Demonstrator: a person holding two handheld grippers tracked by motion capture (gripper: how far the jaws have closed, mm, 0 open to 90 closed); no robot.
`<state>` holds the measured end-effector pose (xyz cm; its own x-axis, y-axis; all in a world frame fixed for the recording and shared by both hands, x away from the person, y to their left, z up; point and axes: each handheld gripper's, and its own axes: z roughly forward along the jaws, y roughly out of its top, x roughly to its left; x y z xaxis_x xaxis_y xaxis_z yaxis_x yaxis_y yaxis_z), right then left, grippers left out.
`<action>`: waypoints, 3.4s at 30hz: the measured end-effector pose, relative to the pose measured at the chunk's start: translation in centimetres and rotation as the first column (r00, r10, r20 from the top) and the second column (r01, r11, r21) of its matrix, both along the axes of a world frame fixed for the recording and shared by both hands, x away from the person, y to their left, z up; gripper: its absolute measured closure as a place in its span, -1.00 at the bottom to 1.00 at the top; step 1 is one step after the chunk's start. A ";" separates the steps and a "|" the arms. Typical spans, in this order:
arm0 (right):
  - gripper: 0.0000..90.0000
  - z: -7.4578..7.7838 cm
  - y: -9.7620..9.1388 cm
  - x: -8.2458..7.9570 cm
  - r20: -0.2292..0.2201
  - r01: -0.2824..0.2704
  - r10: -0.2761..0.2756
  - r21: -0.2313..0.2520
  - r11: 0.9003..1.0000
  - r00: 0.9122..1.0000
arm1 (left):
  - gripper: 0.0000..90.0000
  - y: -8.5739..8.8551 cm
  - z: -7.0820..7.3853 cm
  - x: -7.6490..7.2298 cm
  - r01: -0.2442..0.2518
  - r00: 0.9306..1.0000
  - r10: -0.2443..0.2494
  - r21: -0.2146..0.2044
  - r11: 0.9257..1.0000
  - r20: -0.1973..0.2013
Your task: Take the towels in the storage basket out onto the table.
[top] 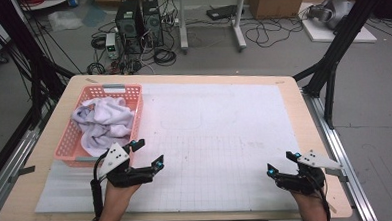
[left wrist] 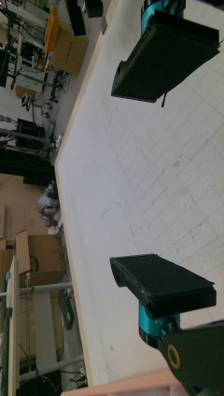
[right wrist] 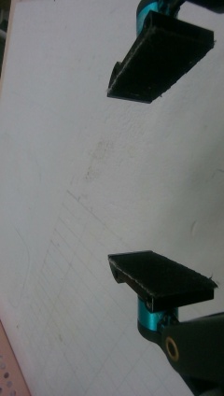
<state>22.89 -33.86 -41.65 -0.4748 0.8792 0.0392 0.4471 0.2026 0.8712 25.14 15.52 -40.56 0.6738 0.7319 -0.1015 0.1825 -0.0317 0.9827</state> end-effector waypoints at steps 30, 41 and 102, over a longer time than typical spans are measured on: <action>-0.66 -0.3 1.5 1.4 -0.008 -0.060 0.060 0.000 0.998 0.998 | -0.63 9.3 7.4 3.2 -0.117 0.993 0.116 0.047 0.992 0.023; -0.66 -0.4 1.2 1.2 -0.007 -0.049 0.049 -0.005 0.999 0.999 | -0.61 11.5 7.2 6.5 -0.189 0.981 0.192 0.081 0.979 -0.028; -0.64 -0.6 0.9 1.1 -0.030 -0.038 0.038 -0.017 0.999 0.999 | -0.64 11.1 -1.0 16.2 -0.203 0.732 0.516 0.582 0.788 -0.444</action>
